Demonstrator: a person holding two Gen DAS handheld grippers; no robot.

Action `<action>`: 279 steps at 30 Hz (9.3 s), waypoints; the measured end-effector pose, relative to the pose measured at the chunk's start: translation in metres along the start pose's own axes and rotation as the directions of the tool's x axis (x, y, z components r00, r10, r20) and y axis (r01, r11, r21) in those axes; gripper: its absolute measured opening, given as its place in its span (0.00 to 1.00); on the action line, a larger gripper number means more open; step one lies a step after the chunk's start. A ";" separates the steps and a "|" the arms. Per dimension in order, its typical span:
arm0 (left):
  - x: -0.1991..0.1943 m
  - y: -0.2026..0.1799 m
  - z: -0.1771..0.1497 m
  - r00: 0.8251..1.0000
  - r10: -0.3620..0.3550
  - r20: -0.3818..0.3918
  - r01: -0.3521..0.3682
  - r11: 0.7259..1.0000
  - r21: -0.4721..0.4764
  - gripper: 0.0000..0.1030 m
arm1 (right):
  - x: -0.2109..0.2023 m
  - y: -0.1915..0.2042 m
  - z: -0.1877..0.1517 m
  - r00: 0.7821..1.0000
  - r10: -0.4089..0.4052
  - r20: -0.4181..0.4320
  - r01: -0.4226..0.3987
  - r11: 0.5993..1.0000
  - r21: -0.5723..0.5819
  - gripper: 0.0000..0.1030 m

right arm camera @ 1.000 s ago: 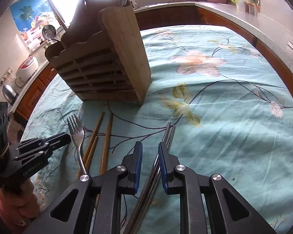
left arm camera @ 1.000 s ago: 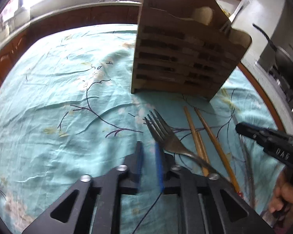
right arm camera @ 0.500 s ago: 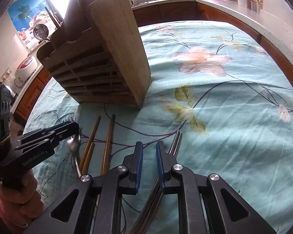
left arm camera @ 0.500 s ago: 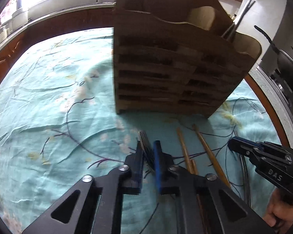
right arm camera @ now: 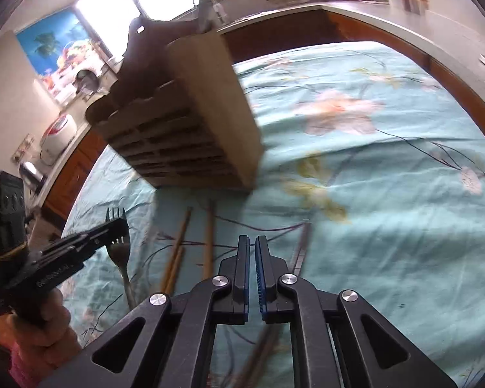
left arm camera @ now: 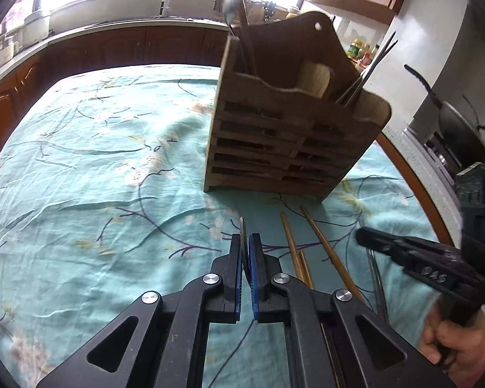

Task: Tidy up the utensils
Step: 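Close the left tool on a metal chopstick while the right tool grasps a wooden chopstick, then lift the metal chopstick with the left tool while the right tool lifts the wooden chopstick, then lower the metal chopstick into the holder while the right tool inserts the wooden chopstick, then open both tools and pull them back from the holder, then move both tools toward the remaining chopsticks beside the holder, then close the left tool on a wooden chopstick while the right tool grasps a metal chopstick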

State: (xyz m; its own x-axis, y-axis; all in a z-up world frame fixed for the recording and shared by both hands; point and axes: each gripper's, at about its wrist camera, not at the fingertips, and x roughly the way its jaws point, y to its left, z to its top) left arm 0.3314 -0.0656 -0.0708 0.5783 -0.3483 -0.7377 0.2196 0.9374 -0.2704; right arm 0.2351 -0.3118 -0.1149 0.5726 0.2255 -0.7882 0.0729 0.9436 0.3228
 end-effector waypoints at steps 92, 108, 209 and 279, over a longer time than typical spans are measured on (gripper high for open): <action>-0.077 -0.035 0.073 0.770 0.253 0.585 -0.241 0.965 -0.099 0.01 | -0.142 0.074 0.141 0.686 0.031 0.727 0.051 0.994 -0.092 0.05; -0.046 -0.038 0.075 0.814 0.195 0.547 -0.242 0.970 0.013 0.01 | -0.068 0.050 0.116 0.765 -0.001 0.644 0.057 0.996 -0.066 0.05; -0.106 0.004 -0.098 0.983 0.157 0.094 -0.149 0.985 -0.090 0.91 | -0.100 0.001 -0.137 0.989 -0.024 0.148 0.018 0.999 0.042 0.65; -0.159 0.000 -0.055 0.989 -0.015 0.144 0.014 1.000 0.011 0.04 | -0.139 0.039 -0.034 0.943 -0.021 0.333 0.063 0.991 -0.117 0.02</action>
State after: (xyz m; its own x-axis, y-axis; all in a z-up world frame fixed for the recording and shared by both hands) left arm 0.1959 -0.0094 0.0125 0.6821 -0.3598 -0.6366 0.2364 0.9323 -0.2737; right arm 0.1311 -0.2981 -0.0106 0.8104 0.1119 -0.5750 0.0132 0.9779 0.2088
